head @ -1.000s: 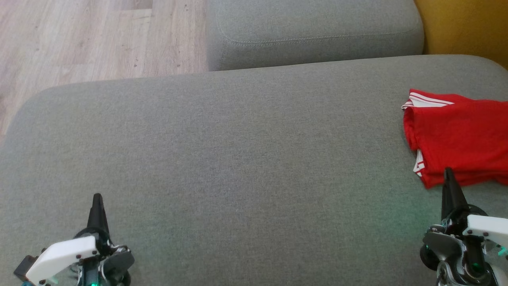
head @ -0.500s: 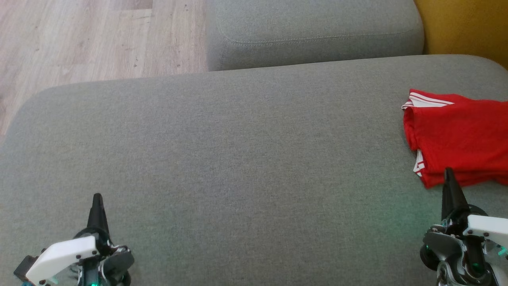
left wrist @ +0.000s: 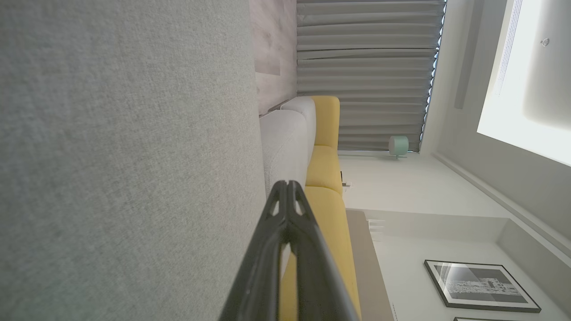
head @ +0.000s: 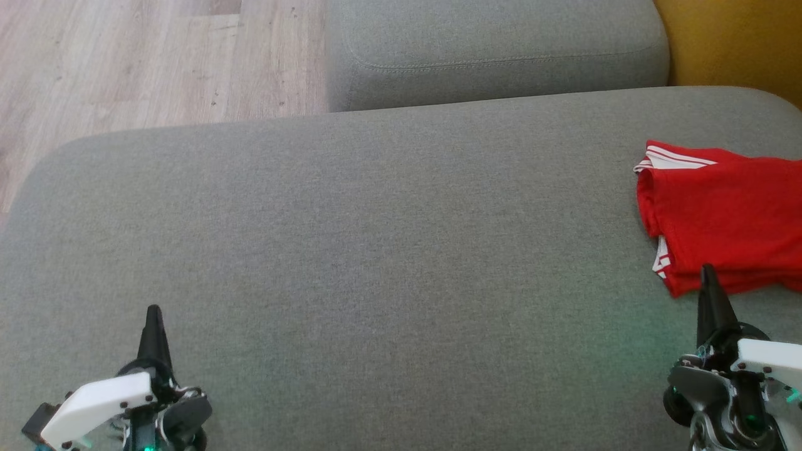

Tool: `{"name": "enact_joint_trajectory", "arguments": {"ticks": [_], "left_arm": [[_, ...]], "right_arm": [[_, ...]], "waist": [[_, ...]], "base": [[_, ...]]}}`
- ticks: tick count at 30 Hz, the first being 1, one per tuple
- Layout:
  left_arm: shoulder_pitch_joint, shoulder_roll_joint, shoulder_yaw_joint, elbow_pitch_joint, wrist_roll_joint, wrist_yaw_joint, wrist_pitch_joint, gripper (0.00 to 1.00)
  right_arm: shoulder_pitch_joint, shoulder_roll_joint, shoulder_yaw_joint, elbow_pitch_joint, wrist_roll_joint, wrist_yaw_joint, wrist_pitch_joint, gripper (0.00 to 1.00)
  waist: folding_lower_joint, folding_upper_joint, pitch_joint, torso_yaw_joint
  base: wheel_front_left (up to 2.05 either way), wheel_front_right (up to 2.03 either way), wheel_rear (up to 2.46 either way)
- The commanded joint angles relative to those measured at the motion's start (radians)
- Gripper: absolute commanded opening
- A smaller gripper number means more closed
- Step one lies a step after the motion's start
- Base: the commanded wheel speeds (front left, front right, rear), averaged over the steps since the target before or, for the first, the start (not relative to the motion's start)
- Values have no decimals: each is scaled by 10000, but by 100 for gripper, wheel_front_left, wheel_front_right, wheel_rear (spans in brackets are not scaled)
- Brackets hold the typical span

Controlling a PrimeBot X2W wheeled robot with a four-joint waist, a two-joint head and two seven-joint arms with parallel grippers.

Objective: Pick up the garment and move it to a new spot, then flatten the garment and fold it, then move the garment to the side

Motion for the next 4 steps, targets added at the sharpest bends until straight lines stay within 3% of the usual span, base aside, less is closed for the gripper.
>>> {"name": "enact_joint_trajectory", "arguments": {"ticks": [1,4], "left_arm": [[-510,49,390,-275,139,-69,45,0],[-510,47,393,-275,142,-69,48,0]], "right_arm": [[-548,-64,195,-315,-61,-7,30,0],[-548,-62,192,-315,-63,-7,32,0]], "waist": [[0,0,0,0],[0,0,0,0]], "base": [[0,0,0],[0,0,0]]}}
